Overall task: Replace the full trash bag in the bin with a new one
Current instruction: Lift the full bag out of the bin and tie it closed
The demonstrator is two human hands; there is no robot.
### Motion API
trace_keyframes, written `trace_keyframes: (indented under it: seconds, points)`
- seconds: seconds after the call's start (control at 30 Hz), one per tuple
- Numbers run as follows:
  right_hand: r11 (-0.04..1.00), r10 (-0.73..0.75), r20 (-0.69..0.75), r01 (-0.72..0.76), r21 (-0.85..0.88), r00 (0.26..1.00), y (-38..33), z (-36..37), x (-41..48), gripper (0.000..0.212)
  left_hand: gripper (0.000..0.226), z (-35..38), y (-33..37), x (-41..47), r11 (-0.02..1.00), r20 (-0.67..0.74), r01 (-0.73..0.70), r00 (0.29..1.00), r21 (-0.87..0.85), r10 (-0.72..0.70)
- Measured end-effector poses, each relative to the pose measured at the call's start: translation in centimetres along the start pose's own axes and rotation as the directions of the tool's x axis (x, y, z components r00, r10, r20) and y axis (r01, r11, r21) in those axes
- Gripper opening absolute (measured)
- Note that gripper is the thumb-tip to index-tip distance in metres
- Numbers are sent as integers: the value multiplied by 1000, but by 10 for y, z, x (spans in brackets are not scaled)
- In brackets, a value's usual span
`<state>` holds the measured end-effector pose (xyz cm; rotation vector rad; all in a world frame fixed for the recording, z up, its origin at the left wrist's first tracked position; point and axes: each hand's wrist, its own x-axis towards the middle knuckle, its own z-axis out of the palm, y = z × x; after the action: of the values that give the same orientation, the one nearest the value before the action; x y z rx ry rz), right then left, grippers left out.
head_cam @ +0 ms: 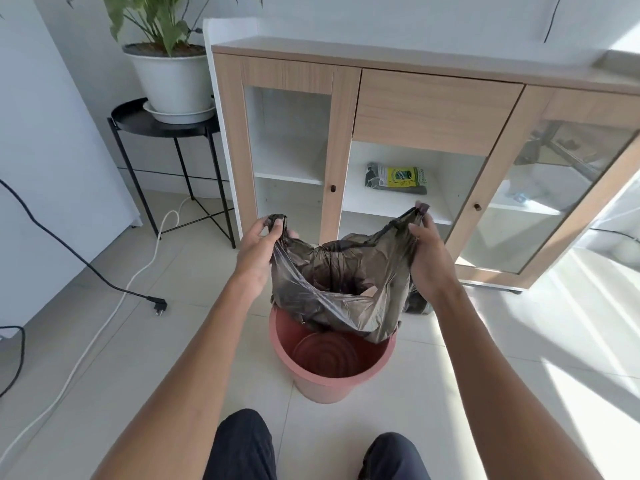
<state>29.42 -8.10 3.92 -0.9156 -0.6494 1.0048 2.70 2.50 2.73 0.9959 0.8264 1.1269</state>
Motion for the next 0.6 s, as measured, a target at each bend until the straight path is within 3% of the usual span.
trace_keyframes:
  seconds: [0.13,0.27,0.33,0.4,0.5,0.6]
  points:
    - [997,-1,-8,2,82,1000,-2,-3,4,34,19,-6,2,2,999,-14,-41,999,-11,41]
    - [971,1,-45,10,237,999,-2,-3,3,42,20,-11,1,6,998,-19,-43,999,-52,42]
    - [970,5,-83,15,242,997,0,-7,4,30,22,-15,-1,7,997,-36,-55,998,-62,53]
    - [981,15,-147,14,195,989,4,-10,5,21,32,-20,0,8,993,-65,-46,997,-107,40]
    - [992,121,-189,-111,65,974,6,-13,7,26,44,-22,-1,7,996,-132,-17,991,-83,6]
    - [950,156,-231,-210,-231,960,18,-5,10,35,42,-18,-12,5,991,-109,49,992,-124,-63]
